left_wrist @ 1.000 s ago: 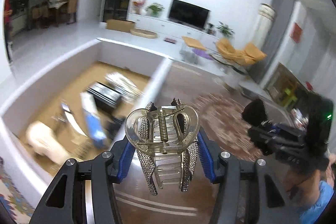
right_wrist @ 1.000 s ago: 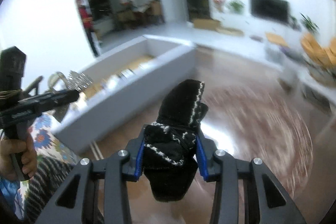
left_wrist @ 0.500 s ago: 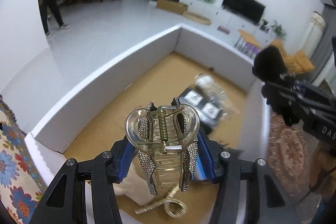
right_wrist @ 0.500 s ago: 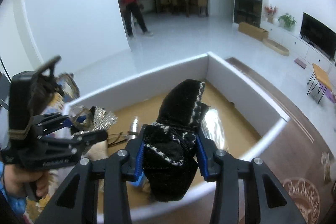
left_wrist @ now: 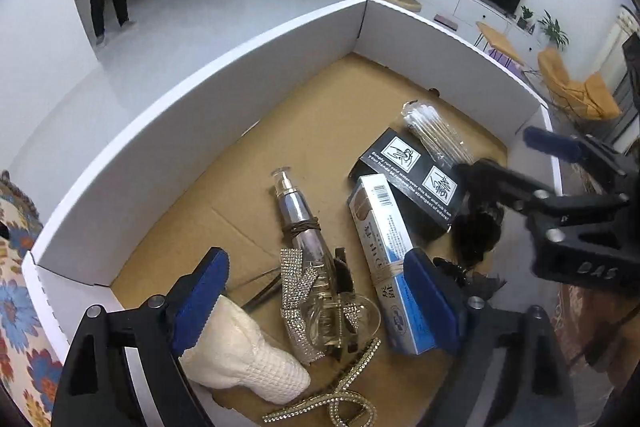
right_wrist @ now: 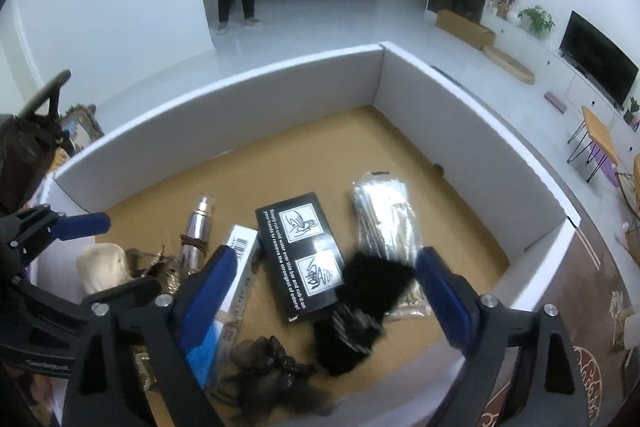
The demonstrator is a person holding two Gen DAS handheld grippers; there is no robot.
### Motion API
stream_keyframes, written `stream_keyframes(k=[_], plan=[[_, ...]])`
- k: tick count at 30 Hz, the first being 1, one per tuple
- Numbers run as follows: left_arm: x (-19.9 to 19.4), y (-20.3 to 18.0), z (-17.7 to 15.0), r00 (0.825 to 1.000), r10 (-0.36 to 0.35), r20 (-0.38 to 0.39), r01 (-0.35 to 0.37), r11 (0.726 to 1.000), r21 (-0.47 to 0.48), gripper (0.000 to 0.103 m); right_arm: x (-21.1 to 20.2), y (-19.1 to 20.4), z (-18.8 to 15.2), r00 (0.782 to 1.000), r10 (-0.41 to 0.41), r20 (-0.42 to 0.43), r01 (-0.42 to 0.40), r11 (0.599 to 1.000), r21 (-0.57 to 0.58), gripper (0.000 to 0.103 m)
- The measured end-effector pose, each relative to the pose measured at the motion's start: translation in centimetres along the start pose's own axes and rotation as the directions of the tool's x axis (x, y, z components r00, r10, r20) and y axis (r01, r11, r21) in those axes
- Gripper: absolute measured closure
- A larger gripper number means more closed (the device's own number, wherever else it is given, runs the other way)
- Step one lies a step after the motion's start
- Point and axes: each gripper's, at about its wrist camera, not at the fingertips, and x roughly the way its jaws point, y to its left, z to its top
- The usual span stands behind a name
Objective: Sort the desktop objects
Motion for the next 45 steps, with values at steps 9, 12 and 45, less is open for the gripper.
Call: stream_keyframes(k=[9, 12, 45], plan=[[-3.4, -1.7, -2.3, 0.996, 0.044, 0.081, -0.045, 0.999, 0.012, 0.014, -4.5, -2.8, -1.9, 0.999, 0.001, 0.046, -0.005, 0.997, 0.083, 0.002], [-5.8, -2.3, -2.7, 0.990, 0.056, 0.130, -0.057, 0.998, 0.004, 0.014, -5.8, -3.4, -3.0, 1.000, -0.012, 0.026, 0.009, 0.996, 0.088, 0.002], [-16.3, -3.5, -4.3, 0.965, 0.157, 0.208, -0.138, 0.985, -0.102, 0.000, -14.6, 4.2, -1.8, 0.981, -0.129, 0.148, 0.160, 0.961, -0.224, 0.000]])
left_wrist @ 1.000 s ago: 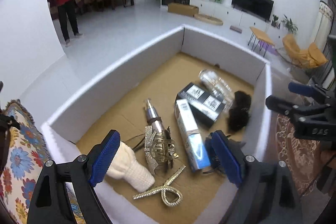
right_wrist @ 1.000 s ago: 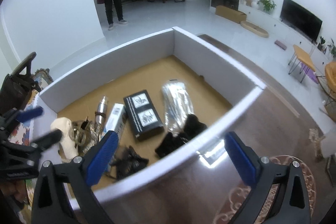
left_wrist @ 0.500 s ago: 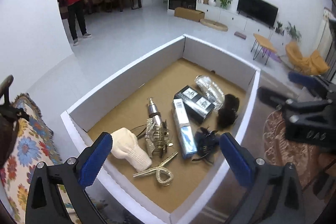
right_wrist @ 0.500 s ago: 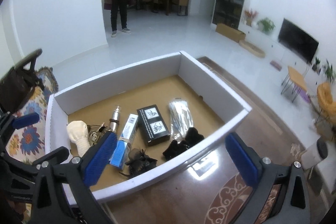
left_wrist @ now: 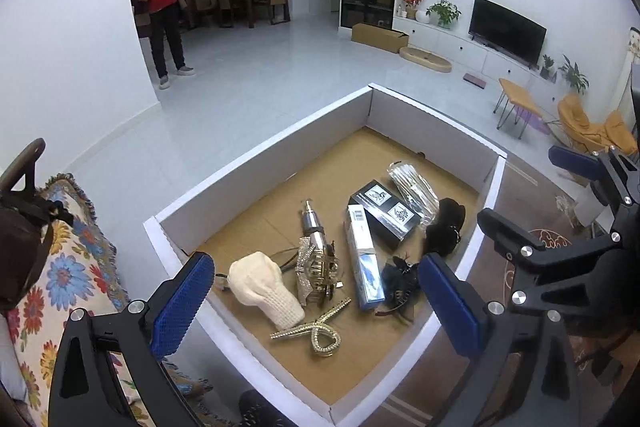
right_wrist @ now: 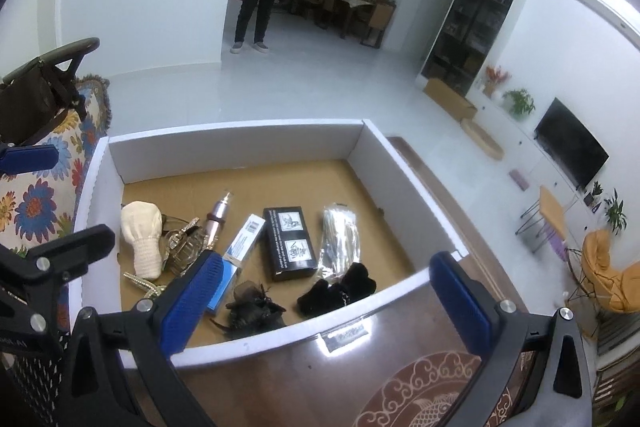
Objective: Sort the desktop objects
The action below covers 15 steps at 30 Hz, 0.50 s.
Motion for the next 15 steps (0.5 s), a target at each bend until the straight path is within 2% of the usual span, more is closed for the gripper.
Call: stream_keyframes(k=[8, 15], plan=[[0.6, 0.1, -0.4, 1.000, 0.008, 0.005, -0.008, 1.000, -0.012, 0.000, 0.3, -0.5, 0.0, 1.000, 0.005, -0.004, -0.005, 1.000, 0.017, 0.000], [0.7, -0.1, -0.6, 1.000, 0.022, 0.010, -0.022, 1.000, 0.000, 0.000, 1.5, -0.3, -0.1, 0.997, 0.048, -0.068, -0.048, 0.999, -0.004, 0.000]])
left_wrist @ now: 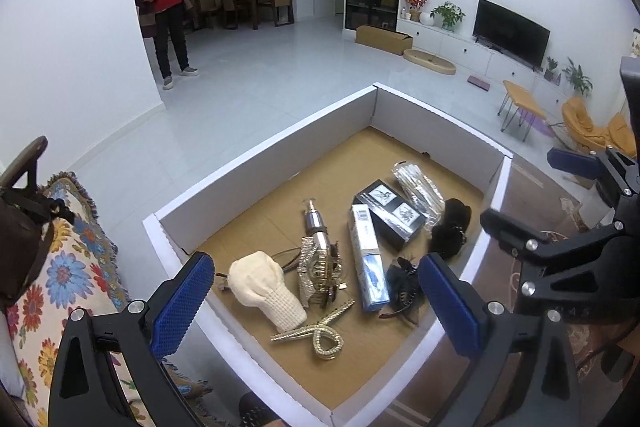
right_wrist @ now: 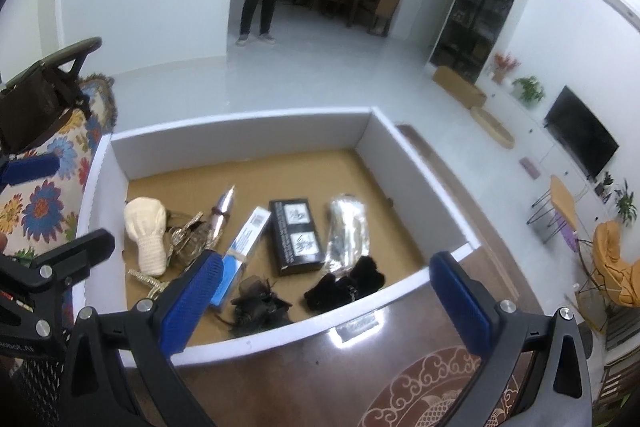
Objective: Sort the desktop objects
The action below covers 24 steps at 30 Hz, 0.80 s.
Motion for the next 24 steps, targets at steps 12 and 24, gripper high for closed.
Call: stream_keyframes(k=[12, 24], plan=[[-0.1, 0.1, 0.2, 1.000, 0.020, 0.017, -0.019, 1.000, -0.009, 0.000, 1.2, 0.7, 0.1, 1.000, -0.009, -0.030, 0.008, 1.000, -0.022, 0.000], [0.3, 0.6, 0.1, 0.999, 0.031, 0.013, -0.031, 0.998, -0.050, 0.000, 2.0, 1.0, 0.1, 0.999, 0.006, -0.047, -0.006, 1.000, -0.016, 0.000]])
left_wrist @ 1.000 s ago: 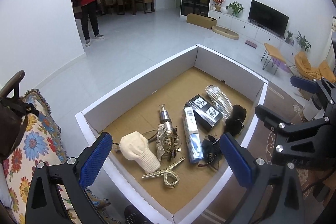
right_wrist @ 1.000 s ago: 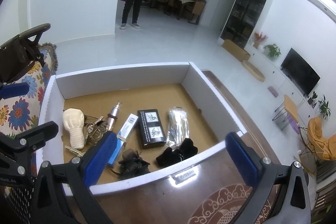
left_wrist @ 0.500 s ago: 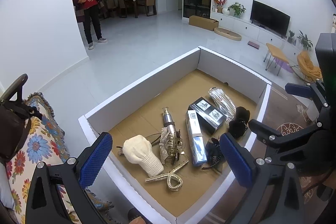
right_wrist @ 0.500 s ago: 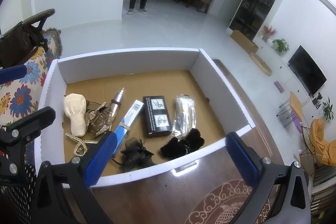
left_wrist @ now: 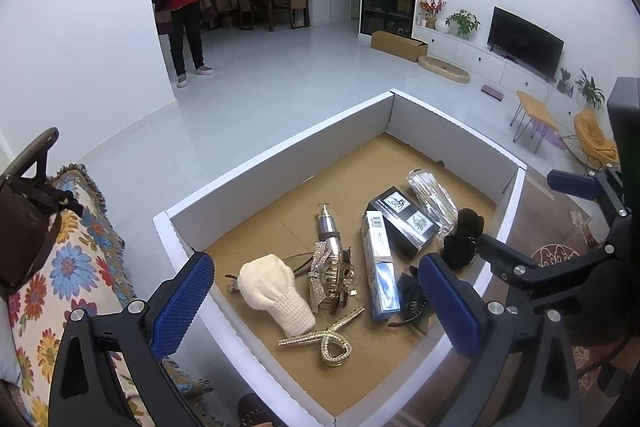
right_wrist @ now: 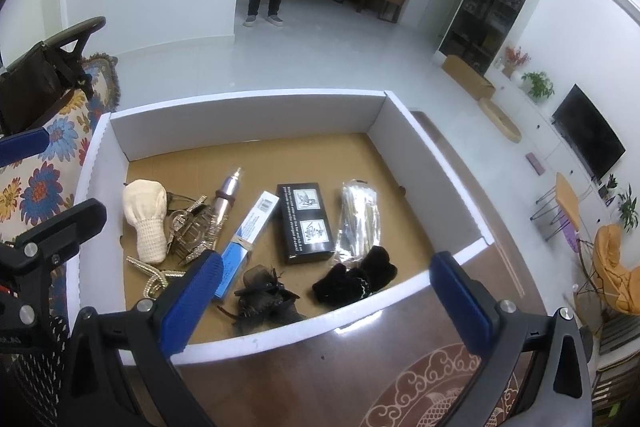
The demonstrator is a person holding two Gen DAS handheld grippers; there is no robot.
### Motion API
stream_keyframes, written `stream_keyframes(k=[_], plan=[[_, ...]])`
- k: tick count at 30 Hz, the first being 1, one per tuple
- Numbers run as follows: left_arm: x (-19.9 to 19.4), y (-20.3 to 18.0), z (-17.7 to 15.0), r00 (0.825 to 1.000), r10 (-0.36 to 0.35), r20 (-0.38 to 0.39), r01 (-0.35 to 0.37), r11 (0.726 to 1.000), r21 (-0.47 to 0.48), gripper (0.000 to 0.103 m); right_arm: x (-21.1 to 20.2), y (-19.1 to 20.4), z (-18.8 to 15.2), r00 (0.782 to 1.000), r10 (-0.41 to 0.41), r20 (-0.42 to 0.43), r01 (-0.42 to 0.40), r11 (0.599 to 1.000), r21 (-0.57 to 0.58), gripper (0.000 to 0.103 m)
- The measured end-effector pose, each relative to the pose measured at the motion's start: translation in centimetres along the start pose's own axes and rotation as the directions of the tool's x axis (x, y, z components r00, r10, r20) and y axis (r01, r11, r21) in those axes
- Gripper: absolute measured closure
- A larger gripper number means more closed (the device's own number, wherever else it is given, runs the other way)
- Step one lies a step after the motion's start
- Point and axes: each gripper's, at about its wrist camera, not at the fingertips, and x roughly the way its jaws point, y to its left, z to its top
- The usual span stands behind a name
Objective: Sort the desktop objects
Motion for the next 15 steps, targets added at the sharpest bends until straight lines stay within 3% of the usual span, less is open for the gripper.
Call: stream_keyframes(k=[8, 11, 15], plan=[[0.7, 0.1, 0.3, 0.999, -0.029, -0.043, 0.028, 0.999, -0.031, 0.000, 0.5, -0.1, 0.0, 1.000, 0.000, -0.009, 0.000, 1.000, 0.002, 0.000], [1.1, 0.6, 0.2, 0.997, 0.008, -0.076, -0.013, 0.997, -0.075, 0.000, 0.7, -0.1, 0.3, 1.000, 0.001, -0.008, -0.001, 1.000, 0.005, 0.000], [1.0, 1.0, 0.3, 1.000, 0.004, -0.026, -0.007, 0.992, -0.128, 0.000, 1.0, -0.2, 1.0, 1.000, 0.004, -0.008, -0.004, 1.000, 0.014, 0.000]])
